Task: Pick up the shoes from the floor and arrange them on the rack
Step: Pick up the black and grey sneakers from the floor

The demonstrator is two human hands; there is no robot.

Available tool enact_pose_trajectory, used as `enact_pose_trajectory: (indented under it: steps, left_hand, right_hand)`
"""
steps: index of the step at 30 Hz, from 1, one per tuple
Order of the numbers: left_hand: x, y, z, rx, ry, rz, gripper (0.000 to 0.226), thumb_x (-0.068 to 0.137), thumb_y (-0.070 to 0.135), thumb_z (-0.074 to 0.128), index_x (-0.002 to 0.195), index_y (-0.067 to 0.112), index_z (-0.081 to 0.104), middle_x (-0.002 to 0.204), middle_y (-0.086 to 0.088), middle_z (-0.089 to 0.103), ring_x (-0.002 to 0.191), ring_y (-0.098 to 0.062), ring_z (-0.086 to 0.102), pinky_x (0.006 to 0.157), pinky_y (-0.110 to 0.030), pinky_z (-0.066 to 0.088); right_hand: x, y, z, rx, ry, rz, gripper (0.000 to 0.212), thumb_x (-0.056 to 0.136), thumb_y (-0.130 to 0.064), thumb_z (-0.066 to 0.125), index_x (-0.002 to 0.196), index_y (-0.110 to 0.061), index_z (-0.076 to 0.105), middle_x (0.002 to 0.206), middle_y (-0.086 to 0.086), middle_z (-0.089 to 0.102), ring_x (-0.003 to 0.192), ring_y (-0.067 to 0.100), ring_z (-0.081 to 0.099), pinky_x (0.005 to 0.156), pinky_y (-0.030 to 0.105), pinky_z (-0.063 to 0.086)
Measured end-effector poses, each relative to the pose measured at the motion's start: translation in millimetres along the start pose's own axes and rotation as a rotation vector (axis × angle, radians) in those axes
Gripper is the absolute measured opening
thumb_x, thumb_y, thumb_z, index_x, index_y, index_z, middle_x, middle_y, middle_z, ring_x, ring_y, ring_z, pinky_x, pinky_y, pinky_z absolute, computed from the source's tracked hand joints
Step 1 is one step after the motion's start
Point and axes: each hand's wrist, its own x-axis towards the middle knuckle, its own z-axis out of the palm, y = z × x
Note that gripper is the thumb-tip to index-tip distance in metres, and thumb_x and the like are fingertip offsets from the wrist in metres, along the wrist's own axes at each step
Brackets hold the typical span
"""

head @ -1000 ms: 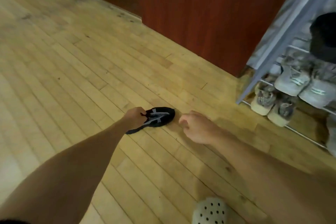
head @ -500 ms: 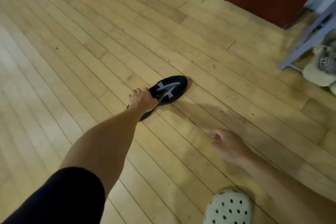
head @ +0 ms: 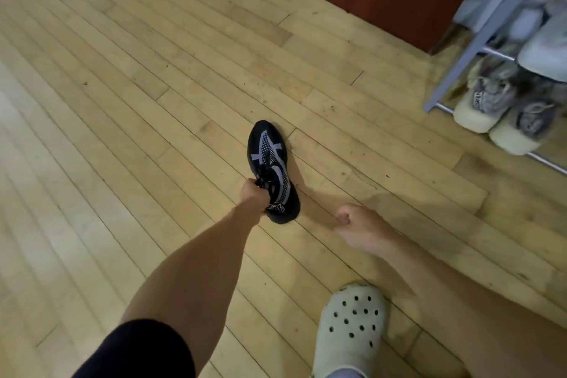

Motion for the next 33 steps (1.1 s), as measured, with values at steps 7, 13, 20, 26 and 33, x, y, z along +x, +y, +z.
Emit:
enact_pose_trajectory:
  steps: [7, 13, 20, 26, 33]
  left_hand:
    - [-42, -4, 30, -0.231, -0.335, -0.165, 0.018, 0.082, -0.002, 0.060, 0.098, 0.000, 0.052, 0.074, -0.014, 0.056, 0.058, -0.020, 0.053, 0.053, -0.030, 0.053]
    - [-97, 18, 46, -0.368, -0.483, 0.054, 0.014, 0.083, 0.002, 0.065, 0.097, 0.000, 0.061, 0.084, -0.010, 0.064, 0.067, -0.016, 0.059, 0.061, -0.027, 0.054]
    - [-204, 112, 24, -0.194, -0.753, 0.515, 0.026, 0.085, 0.005, 0.064, 0.110, 0.002, 0.063, 0.101, -0.010, 0.070, 0.085, -0.019, 0.065, 0.071, -0.025, 0.054]
    - [-313, 182, 5, -0.166, -0.908, 0.811, 0.014, 0.085, 0.019, 0.067, 0.098, 0.013, 0.070, 0.090, -0.001, 0.075, 0.081, -0.017, 0.068, 0.067, -0.022, 0.056]
    - [-436, 212, 21, -0.052, -0.906, 0.914, 0.033, 0.088, 0.046, 0.057, 0.098, 0.019, 0.071, 0.081, 0.007, 0.076, 0.075, -0.008, 0.071, 0.064, -0.026, 0.057]
  right_hand:
    - [-41, -5, -43, -0.080, 0.085, 0.038, 0.040, 0.091, -0.017, 0.047, 0.131, -0.019, 0.051, 0.131, 0.001, 0.056, 0.115, 0.018, 0.054, 0.095, 0.031, 0.045]
    - [-95, -11, -82, -0.156, 0.186, 0.075, 0.032, 0.089, -0.014, 0.049, 0.121, -0.015, 0.056, 0.126, 0.006, 0.058, 0.111, 0.024, 0.056, 0.093, 0.035, 0.048]
    - [-182, -27, -132, -0.129, 0.442, 0.054, 0.050, 0.092, -0.035, 0.052, 0.135, -0.010, 0.044, 0.129, 0.012, 0.057, 0.110, 0.027, 0.056, 0.089, 0.035, 0.048]
    - [-268, -26, -178, 0.547, 0.689, -0.141, 0.047, 0.086, -0.038, 0.067, 0.123, -0.012, 0.057, 0.115, 0.008, 0.068, 0.099, 0.024, 0.067, 0.087, 0.042, 0.057]
    - [-356, 2, -200, 0.985, 0.931, -0.276, 0.037, 0.077, -0.011, 0.077, 0.111, -0.007, 0.063, 0.104, 0.013, 0.073, 0.084, 0.022, 0.072, 0.064, 0.036, 0.061]
